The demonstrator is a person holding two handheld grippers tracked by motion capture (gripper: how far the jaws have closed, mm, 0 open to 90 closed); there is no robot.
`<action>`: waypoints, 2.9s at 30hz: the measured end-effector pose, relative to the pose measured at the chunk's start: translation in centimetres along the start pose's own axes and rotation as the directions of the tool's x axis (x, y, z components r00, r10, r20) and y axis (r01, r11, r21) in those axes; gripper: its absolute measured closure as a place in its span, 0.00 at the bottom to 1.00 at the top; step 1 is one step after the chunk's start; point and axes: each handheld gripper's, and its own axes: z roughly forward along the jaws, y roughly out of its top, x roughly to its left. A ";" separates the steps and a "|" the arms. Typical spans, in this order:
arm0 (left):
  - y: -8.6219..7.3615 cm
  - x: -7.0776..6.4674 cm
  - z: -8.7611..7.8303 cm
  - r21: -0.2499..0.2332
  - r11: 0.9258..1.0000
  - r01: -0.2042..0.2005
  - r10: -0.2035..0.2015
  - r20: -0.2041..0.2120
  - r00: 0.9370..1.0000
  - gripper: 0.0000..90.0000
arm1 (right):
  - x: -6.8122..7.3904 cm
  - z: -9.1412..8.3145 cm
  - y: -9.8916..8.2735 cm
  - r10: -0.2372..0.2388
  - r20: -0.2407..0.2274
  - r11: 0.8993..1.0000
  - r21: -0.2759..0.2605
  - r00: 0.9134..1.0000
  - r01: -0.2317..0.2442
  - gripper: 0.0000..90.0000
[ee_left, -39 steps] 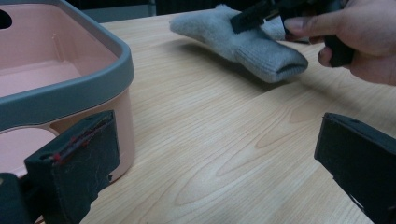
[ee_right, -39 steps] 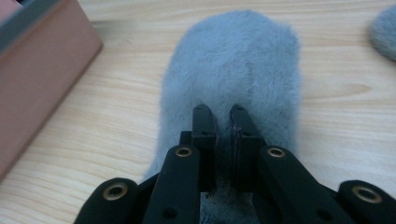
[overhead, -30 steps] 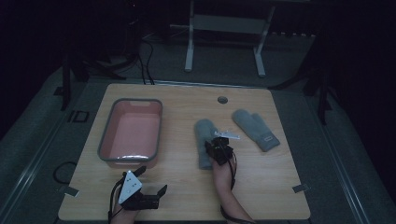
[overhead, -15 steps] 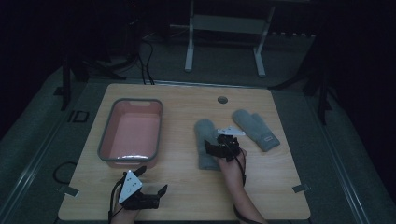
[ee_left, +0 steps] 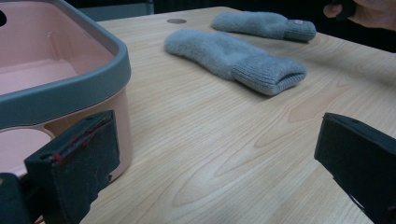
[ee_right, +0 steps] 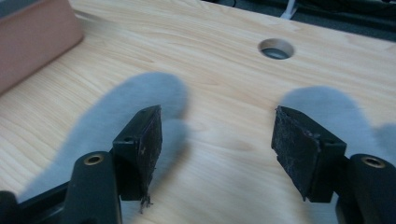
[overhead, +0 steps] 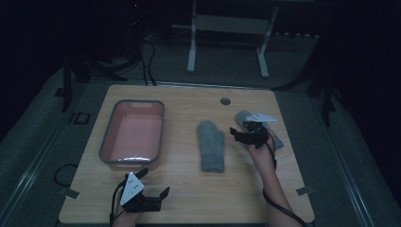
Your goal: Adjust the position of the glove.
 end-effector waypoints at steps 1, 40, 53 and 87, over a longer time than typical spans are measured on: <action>0.0 0.0 0.0 0.000 1.000 0.000 0.000 0.000 1.000 0.01 | -0.7 -0.1 0.0 -0.018 -0.001 1.000 0.006 1.000 0.018 0.37; -0.1 0.3 0.1 -0.001 1.000 0.019 -0.019 -0.007 1.000 0.01 | -9.5 1.8 -4.9 0.008 0.155 0.991 0.128 0.988 -0.029 0.90; -0.1 0.2 0.2 -0.005 1.000 0.020 -0.020 -0.014 1.000 0.01 | -6.7 -3.4 -4.2 0.192 0.324 0.981 -0.040 0.926 -0.190 0.90; 0.0 0.1 0.2 0.000 1.000 0.013 -0.013 0.007 1.000 0.01 | -4.5 -5.6 -8.6 0.288 0.298 0.949 0.042 0.910 -0.314 0.58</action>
